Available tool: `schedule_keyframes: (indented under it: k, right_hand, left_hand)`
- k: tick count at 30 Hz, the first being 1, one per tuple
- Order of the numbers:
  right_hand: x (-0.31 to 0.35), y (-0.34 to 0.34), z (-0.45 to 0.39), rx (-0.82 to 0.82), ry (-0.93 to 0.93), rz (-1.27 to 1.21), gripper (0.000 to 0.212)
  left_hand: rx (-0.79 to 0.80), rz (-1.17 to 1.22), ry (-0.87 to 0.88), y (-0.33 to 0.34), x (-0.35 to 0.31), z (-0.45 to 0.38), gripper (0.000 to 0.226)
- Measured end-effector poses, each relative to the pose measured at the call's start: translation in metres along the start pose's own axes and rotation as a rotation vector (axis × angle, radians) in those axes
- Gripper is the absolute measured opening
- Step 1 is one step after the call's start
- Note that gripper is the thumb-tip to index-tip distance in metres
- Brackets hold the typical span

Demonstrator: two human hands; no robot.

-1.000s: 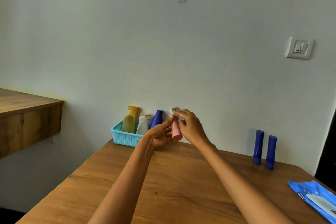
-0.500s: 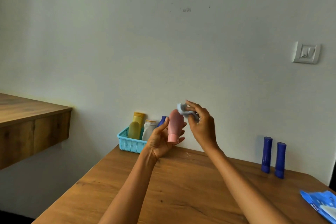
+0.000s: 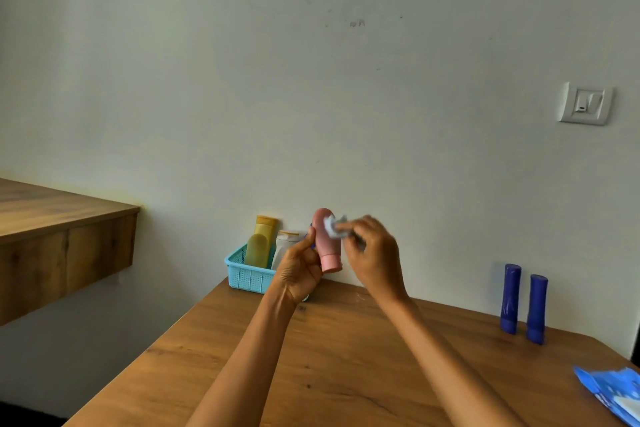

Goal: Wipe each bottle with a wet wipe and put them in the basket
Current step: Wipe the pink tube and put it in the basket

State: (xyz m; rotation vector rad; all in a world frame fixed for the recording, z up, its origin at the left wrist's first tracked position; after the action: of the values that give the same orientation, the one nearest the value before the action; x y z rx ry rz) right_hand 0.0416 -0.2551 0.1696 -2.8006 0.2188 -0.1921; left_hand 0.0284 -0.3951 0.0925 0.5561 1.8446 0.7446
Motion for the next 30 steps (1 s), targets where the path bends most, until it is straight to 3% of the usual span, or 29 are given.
schedule_keyframes:
  k: [3, 6, 10, 13, 17, 23, 30]
  right_hand:
    - [-0.007, 0.007, -0.022, 0.074, 0.112, -0.007, 0.039]
    - [0.001, 0.023, -0.018, 0.224, 0.029, 0.138, 0.044]
    - [0.01, 0.017, 0.009, 0.177, -0.029, 0.18, 0.025]
    - [0.009, 0.013, 0.021, 0.164, -0.004, 0.071, 0.015]
    - [-0.013, -0.006, -0.003, -0.072, 0.169, -0.043, 0.022]
    - [-0.026, 0.02, -0.021, 0.24, 0.29, -0.014, 0.041]
    - [-0.028, 0.021, 0.017, 0.228, 0.362, 0.07, 0.024]
  left_hand:
    - [0.005, 0.0, 0.002, 0.005, 0.002, -0.001, 0.045]
    - [-0.007, -0.046, 0.034, 0.008, -0.002, -0.004, 0.041]
    - [-0.016, -0.053, 0.058, 0.005, -0.007, -0.002, 0.042]
    - [0.008, -0.043, 0.04, 0.005, -0.007, 0.001, 0.051]
    - [0.01, -0.042, 0.019, 0.01, -0.004, 0.0, 0.057]
    - [-0.026, -0.078, 0.032, 0.014, -0.001, -0.001, 0.052]
    - [-0.108, -0.144, 0.047, 0.004, -0.005, 0.001, 0.045]
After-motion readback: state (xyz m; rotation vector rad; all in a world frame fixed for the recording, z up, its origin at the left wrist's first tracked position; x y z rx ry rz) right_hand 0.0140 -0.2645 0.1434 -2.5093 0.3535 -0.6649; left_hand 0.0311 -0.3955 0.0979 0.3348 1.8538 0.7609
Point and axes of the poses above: each hand's wrist, its own z-axis away from the middle knuckle, its own y-axis out of the palm, x = y × z, the point moved 6 cm from there along -z, towards the middle knuckle, and after that the axes turned 3 degrees about -y, right-handed, at the moved point
